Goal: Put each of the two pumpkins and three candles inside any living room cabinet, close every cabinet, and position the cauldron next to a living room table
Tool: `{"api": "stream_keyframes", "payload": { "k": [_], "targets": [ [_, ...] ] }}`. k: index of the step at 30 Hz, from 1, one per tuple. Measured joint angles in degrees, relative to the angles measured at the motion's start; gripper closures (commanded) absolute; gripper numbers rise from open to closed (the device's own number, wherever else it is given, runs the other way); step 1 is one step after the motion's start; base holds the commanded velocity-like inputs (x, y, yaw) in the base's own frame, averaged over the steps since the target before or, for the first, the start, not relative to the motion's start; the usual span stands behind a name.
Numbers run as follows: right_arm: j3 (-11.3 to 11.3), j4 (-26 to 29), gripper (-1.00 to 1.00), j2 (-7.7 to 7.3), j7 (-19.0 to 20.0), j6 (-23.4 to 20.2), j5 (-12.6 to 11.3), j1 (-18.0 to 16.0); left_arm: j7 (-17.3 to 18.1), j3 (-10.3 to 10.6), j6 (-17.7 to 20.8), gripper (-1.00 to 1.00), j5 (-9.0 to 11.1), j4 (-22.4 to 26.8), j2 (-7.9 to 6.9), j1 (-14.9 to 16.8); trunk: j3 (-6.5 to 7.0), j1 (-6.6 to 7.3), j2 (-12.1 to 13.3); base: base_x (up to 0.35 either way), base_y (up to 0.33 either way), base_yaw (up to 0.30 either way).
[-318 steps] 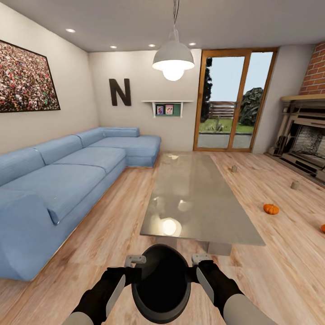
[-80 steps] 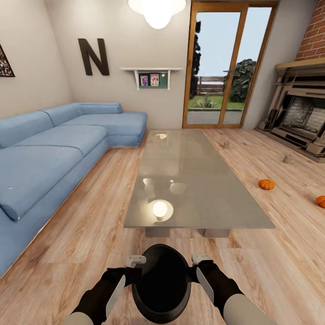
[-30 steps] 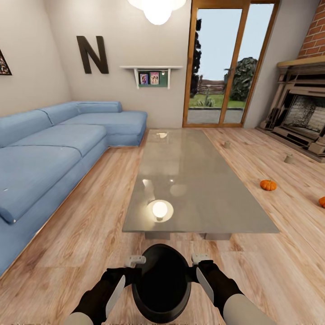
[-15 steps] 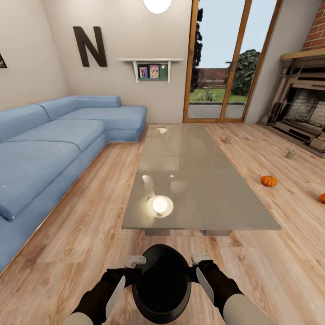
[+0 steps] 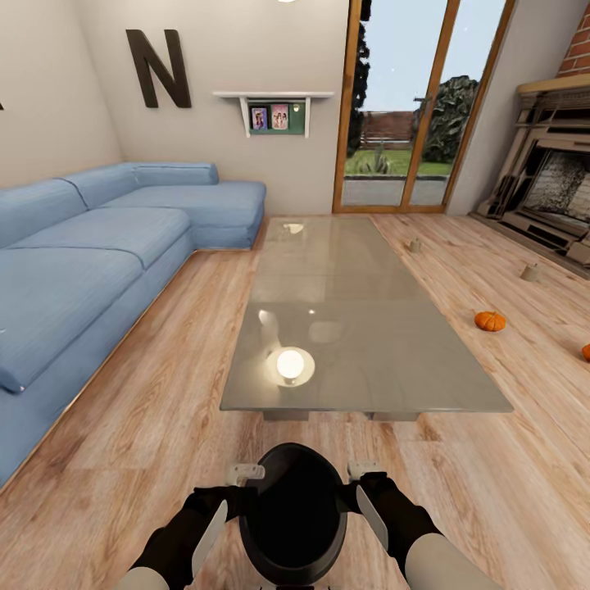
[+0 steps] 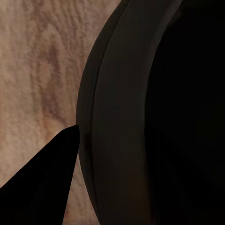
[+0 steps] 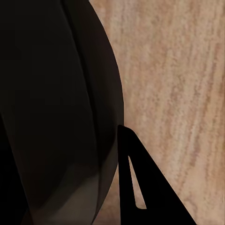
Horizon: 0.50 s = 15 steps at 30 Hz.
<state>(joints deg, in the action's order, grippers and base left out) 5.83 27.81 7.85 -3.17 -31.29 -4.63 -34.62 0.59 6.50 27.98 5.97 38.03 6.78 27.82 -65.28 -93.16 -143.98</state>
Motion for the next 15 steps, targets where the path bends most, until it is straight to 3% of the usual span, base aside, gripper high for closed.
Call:
{"api": "stream_keyframes", "payload": {
  "k": [12,15],
  "targets": [
    [0.0,0.0,1.00,-0.01,0.0,-0.1,0.0,0.0,0.0,0.0,0.1,1.00,-0.1,0.0,0.04,0.0,0.00,0.00,0.0,0.000,0.000,0.000],
    [0.0,-0.1,1.00,-0.02,0.0,0.6,0.0,0.0,0.0,0.0,-0.5,1.00,-0.2,0.0,0.05,0.0,-0.66,-0.08,0.0,0.000,0.000,0.000]
  ]
}}
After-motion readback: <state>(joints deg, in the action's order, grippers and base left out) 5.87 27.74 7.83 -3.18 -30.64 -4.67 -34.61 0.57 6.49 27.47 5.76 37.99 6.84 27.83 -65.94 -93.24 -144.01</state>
